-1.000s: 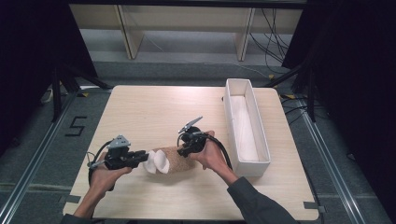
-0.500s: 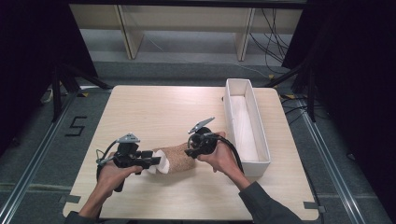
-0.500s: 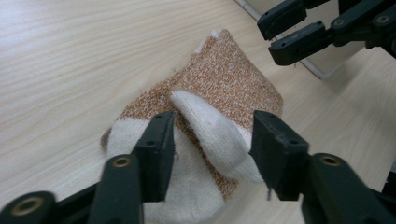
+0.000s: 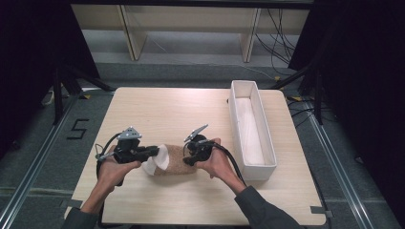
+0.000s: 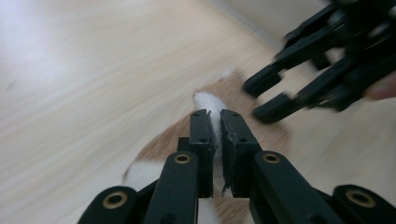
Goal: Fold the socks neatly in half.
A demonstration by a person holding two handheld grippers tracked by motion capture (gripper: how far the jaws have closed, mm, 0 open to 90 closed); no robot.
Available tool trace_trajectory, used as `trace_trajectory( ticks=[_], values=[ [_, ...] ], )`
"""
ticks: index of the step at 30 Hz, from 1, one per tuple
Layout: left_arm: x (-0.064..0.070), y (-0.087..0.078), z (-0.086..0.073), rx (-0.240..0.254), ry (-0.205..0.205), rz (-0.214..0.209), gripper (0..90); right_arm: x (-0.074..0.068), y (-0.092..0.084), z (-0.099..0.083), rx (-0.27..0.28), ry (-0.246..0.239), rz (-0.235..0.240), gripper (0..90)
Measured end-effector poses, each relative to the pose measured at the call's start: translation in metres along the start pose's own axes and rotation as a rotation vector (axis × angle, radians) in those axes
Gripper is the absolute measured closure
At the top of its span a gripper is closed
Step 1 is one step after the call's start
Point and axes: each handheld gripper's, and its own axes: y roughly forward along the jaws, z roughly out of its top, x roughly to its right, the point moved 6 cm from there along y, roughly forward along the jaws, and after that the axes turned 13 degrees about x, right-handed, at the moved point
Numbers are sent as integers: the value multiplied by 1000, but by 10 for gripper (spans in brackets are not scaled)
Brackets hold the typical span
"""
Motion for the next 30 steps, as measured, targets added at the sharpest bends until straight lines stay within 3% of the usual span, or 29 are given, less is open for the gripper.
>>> trace_trajectory(
  ticks=[1,2,4,5,8,9,10,14,17,18,20,22,28,30],
  values=[
    [-10,3,-11,-33,-14,21,830,-2,3,0,-1,-2,-7,601],
    [-18,6,-19,-20,-63,24,829,-4,6,3,-5,-31,-17,602],
    [-25,9,-25,38,-163,-9,829,-6,6,3,-9,-21,-24,602],
    [-25,7,-27,26,-172,-16,830,-6,6,2,-15,-9,-24,603],
    [-22,4,-28,5,-86,-7,829,-3,6,2,-5,7,-2,606],
    [-20,4,-28,8,-80,4,828,-2,6,2,2,13,8,606],
    [-21,5,-27,9,-77,3,827,-3,5,1,-10,39,3,604],
    [-22,3,-28,-5,-75,7,814,-5,-2,8,32,20,8,592],
    [-21,4,-28,3,-61,6,809,-9,-4,12,76,14,68,684],
    [-20,4,-28,4,-55,6,809,-10,-1,10,59,15,73,715],
    [-20,3,-28,0,-46,13,809,-11,7,4,30,4,66,758],
    [-20,3,-28,19,-48,8,805,-9,10,2,38,17,67,782],
    [-20,3,-28,13,-41,7,796,-8,12,0,63,-6,68,787],
    [-20,3,-28,11,-35,7,777,-8,11,-3,95,16,72,784]
  ],
)
